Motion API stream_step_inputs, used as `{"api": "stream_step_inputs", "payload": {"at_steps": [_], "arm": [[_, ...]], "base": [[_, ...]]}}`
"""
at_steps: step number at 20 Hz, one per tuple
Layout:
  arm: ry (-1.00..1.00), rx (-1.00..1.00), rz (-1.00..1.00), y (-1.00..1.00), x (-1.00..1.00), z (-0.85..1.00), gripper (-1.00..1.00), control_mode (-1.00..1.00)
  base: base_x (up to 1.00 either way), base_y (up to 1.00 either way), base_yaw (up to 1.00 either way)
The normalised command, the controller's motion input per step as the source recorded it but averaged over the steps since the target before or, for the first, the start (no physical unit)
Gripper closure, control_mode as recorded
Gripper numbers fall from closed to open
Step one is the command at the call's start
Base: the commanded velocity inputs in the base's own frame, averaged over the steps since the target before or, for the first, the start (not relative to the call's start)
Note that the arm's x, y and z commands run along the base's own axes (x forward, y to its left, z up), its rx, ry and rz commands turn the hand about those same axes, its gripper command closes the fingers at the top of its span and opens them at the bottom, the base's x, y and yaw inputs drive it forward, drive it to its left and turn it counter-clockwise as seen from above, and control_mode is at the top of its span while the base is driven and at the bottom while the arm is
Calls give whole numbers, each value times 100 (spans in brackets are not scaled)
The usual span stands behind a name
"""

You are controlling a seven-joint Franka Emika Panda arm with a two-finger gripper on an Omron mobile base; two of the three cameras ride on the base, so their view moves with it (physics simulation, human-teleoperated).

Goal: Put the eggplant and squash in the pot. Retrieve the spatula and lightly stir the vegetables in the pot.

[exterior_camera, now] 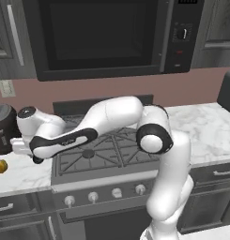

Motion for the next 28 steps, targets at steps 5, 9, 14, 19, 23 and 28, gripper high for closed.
{"api": "stream_step_inputs", "payload": {"at_steps": [5, 9, 14, 19, 23, 28], "arm": [[-4, 14, -13, -100, -14, 32, 100, -100], [-12, 14, -13, -100, -17, 40, 100, -100], [-19, 11, -13, -100, -17, 39, 100, -100], [-9, 9, -3, -100, -3, 28, 100, -100], [0, 0, 0, -100, -4, 25, 100, -100], [0, -14, 5, -100, -19, 47, 100, -100]], "base": [[0, 0, 0], [0, 0, 0], [0, 0, 0], [0, 0, 0], [0, 0, 0], [0, 0, 0]]}}
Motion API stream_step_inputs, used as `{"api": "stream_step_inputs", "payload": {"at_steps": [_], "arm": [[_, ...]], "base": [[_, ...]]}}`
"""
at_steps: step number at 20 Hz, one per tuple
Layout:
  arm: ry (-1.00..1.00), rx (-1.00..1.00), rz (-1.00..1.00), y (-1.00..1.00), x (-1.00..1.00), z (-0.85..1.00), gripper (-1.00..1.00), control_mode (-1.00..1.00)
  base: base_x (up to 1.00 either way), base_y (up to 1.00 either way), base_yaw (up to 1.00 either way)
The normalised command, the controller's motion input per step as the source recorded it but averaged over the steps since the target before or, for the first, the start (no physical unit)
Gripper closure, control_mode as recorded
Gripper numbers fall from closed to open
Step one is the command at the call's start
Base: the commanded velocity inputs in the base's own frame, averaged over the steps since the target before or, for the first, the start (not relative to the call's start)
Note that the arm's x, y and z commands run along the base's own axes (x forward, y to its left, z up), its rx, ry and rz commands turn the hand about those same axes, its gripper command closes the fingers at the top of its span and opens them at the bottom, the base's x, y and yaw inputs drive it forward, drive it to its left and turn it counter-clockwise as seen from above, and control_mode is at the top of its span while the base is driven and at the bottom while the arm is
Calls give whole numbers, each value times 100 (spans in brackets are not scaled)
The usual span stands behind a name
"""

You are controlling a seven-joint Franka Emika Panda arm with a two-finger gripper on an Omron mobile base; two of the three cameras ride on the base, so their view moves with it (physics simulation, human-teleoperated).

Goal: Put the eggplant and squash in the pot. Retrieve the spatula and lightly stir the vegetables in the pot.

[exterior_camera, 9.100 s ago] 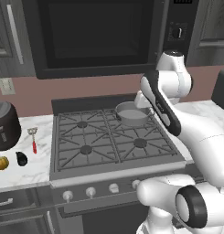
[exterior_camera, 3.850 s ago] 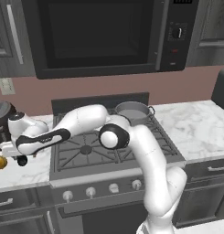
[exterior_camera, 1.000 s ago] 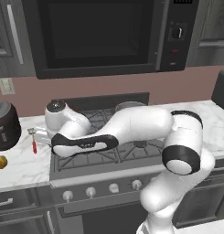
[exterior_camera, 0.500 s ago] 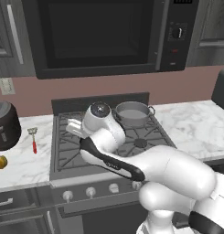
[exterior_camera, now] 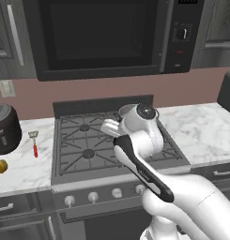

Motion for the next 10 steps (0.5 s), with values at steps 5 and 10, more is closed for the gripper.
{"api": "stream_step_inputs", "payload": {"at_steps": [5, 10], "arm": [[-1, -32, 20, -100, -22, 52, 100, -100], [0, -43, 40, -89, -17, 23, 100, -100]], "base": [[0, 0, 0], [0, 0, 0]]}}
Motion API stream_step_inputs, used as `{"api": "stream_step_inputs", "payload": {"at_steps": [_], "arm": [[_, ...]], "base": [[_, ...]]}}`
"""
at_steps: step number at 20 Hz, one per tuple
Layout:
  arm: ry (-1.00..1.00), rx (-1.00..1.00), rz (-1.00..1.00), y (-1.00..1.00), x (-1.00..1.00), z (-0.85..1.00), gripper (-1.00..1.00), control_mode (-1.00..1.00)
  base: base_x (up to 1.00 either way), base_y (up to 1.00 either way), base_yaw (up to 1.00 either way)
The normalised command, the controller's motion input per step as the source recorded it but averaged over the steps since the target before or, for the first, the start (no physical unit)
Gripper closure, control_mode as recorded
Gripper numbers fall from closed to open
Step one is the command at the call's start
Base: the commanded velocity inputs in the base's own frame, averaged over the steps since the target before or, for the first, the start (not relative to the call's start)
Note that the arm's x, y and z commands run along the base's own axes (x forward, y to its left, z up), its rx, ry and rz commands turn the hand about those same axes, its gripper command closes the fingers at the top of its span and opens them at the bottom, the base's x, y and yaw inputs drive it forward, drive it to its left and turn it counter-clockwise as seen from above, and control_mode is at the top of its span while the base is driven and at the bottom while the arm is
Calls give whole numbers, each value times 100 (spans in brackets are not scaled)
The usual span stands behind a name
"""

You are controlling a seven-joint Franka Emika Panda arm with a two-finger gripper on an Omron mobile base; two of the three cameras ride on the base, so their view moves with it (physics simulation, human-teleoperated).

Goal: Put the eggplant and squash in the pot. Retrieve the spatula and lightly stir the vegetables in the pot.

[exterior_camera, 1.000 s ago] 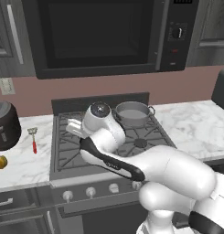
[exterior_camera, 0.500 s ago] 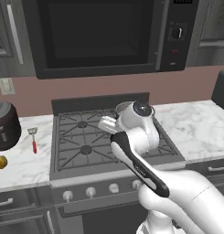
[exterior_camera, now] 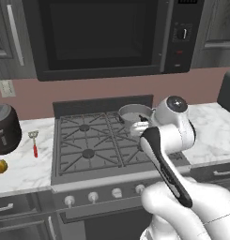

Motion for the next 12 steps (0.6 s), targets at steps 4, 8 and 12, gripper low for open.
{"api": "stream_step_inputs", "payload": {"at_steps": [4, 8, 12], "arm": [[0, -37, 49, -100, -18, 0, 100, -100], [0, -12, 22, -86, 26, 13, 100, -100], [-3, 2, 0, -33, 54, 16, 100, -100]], "base": [[0, 0, 0], [0, 0, 0], [0, 0, 0]]}}
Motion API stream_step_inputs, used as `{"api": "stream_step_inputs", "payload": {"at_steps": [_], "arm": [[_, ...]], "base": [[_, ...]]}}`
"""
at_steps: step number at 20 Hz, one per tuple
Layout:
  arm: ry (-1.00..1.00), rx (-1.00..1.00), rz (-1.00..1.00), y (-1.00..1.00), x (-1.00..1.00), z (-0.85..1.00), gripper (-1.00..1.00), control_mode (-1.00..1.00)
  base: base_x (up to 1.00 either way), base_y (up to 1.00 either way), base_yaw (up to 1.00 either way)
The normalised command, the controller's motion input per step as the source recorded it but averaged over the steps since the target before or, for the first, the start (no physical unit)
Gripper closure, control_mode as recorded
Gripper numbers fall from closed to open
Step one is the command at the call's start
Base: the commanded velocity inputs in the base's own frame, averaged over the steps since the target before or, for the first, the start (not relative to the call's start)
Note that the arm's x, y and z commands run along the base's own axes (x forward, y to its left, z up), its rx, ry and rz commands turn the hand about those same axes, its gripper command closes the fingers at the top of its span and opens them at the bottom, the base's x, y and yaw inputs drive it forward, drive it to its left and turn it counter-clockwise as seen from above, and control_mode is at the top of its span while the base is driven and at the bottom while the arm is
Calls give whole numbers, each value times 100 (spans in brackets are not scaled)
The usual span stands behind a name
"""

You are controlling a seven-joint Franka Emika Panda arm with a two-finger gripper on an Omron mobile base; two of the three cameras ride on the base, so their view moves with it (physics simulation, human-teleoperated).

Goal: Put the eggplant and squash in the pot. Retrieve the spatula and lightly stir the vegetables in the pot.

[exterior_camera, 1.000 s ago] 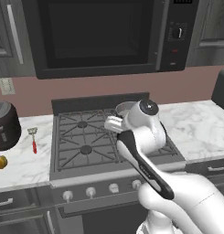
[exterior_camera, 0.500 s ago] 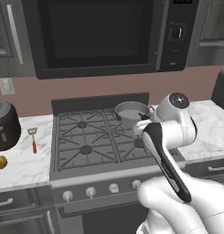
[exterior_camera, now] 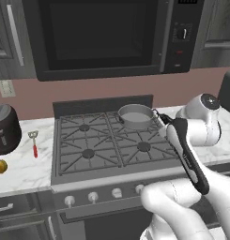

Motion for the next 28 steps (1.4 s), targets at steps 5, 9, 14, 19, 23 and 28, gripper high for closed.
{"api": "stream_step_inputs", "payload": {"at_steps": [5, 9, 14, 19, 23, 28], "arm": [[-2, 3, -6, 8, 57, 7, 100, -100], [0, 6, -23, 22, 100, 0, 100, -100], [1, 6, -21, 2, 92, 0, 100, -100], [2, 9, -5, -1, 38, -27, 100, -100], [1, 6, 0, 0, 33, -40, 100, -100], [0, 5, 4, 0, 54, -24, 100, -100]], "base": [[0, 0, 0], [0, 0, 0], [0, 0, 0], [0, 0, 0], [0, 0, 0], [0, 0, 0]]}}
